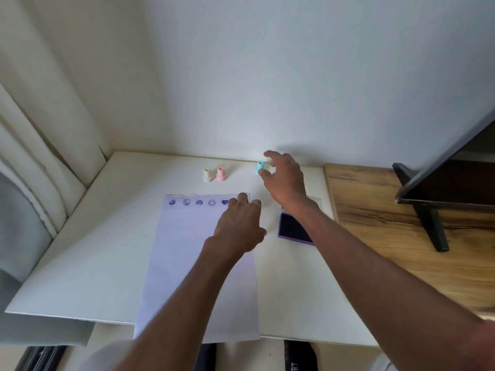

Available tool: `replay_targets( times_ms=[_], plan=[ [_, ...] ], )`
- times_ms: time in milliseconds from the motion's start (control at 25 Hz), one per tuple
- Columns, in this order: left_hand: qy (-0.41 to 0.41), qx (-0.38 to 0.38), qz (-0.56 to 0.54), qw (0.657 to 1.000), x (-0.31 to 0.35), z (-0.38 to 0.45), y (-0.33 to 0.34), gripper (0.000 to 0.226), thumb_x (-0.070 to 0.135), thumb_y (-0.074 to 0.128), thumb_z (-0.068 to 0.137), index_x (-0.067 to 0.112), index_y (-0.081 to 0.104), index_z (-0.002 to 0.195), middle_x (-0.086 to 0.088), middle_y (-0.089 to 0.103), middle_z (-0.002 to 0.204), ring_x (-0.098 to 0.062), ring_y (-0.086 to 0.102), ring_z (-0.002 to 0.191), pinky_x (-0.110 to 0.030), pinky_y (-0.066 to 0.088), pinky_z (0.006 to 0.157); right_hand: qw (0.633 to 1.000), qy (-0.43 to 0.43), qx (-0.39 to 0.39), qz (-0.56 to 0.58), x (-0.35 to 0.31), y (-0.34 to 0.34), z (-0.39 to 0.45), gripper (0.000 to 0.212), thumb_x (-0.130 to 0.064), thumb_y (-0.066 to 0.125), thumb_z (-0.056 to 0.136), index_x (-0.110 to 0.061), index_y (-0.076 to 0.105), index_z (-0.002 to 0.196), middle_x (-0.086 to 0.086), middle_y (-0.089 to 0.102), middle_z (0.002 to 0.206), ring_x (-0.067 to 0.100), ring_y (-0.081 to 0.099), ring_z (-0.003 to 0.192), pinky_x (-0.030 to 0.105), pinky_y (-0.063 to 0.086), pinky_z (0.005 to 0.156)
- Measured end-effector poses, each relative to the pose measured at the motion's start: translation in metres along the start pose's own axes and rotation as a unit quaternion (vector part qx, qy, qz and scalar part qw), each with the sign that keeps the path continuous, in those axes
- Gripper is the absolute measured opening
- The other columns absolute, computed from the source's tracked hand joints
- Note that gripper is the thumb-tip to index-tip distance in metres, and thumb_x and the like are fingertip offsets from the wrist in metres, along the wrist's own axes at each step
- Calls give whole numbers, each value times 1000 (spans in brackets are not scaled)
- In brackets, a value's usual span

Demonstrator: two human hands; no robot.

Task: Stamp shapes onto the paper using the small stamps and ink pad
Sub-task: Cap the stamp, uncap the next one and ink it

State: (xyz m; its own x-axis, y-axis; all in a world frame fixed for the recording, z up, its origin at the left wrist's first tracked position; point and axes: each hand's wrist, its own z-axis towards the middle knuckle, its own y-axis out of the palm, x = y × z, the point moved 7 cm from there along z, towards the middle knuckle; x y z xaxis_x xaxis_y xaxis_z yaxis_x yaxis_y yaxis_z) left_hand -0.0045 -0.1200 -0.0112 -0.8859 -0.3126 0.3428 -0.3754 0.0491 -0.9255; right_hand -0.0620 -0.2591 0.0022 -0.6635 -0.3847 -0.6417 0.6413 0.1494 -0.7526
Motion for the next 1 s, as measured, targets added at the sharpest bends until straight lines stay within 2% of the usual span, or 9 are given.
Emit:
replay_targets(
  times_ms=[120, 280, 400, 480, 560, 640, 760, 920, 1000],
  plan=[
    [-6, 17, 8, 1000, -4, 0, -4, 43, 25, 71, 91, 10, 58, 129, -11, 50, 131, -31, 48, 121, -42, 52, 90, 995, -48, -49, -71, -10, 26, 24, 46, -14, 62, 98, -22, 59, 143, 5, 59, 140, 28, 58, 126, 37, 49, 101],
    [-20, 54, -17, 998, -10, 0, -14, 37, 23, 64, 94, 12, 56, 129, -10, 55, 126, -32, 51, 119, -43, 51, 86, 994, -22, -42, -95, -2, 28, 29, 33, -6, 61, 94, -15, 74, 124, 11, 71, 126, 31, 65, 117, 34, 52, 96],
    [-42, 106, -103, 988, -13, 2, -26, 38, 29, 60, 99, 14, 53, 134, -10, 62, 125, -30, 58, 117, -46, 53, 89, 996, 42, -4, 79, 2, 2, 10, 21, -5, 70, 93, -9, 79, 111, 12, 78, 110, 28, 75, 98, 37, 60, 91],
    [-51, 152, -212, 964, -15, 1, -38, 39, 41, 56, 101, 19, 54, 133, -6, 69, 114, -25, 65, 107, -44, 55, 89, 931, 148, -19, 333, 10, -15, -21, 14, -6, 73, 93, -5, 79, 106, 14, 79, 102, 26, 79, 83, 36, 65, 79],
    [-9, 160, -312, 937, -5, -2, -44, 40, 56, 58, 96, 27, 60, 123, 2, 71, 92, -16, 68, 89, -39, 57, 81, 846, 236, -58, 475, 22, -30, -66, 16, -17, 73, 96, -5, 77, 106, 12, 80, 95, 22, 78, 75, 28, 62, 68],
    [52, 129, -368, 919, 14, -5, -42, 33, 57, 65, 91, 29, 66, 109, 4, 72, 79, -14, 68, 79, -38, 58, 77, 808, 272, -99, 513, 34, -41, -104, 21, -23, 71, 97, -5, 76, 105, 10, 77, 85, 18, 72, 67, 26, 58, 60],
    [103, 100, -403, 904, 34, -7, -36, 22, 41, 76, 89, 22, 70, 97, 5, 76, 76, -17, 70, 75, -40, 58, 75, 786, 293, -108, 534, 42, -49, -121, 13, -15, 63, 101, -6, 72, 101, 9, 71, 74, 15, 64, 57, 24, 55, 51],
    [104, 144, -404, 897, 30, -6, -39, 23, 32, 79, 88, 23, 68, 106, 2, 72, 77, -17, 68, 75, -36, 56, 71, 787, 279, -116, 538, 29, -48, -105, 15, -11, 59, 103, -5, 71, 111, 5, 69, 71, 16, 61, 58, 27, 55, 56],
    [96, 155, -430, 884, 26, -4, -41, 18, 24, 78, 90, 20, 68, 105, -3, 73, 78, -25, 69, 76, -39, 57, 71, 801, 269, -115, 523, 27, -47, -99, 16, -13, 61, 103, -4, 72, 111, 6, 70, 71, 16, 60, 58, 27, 54, 56]
  ],
)
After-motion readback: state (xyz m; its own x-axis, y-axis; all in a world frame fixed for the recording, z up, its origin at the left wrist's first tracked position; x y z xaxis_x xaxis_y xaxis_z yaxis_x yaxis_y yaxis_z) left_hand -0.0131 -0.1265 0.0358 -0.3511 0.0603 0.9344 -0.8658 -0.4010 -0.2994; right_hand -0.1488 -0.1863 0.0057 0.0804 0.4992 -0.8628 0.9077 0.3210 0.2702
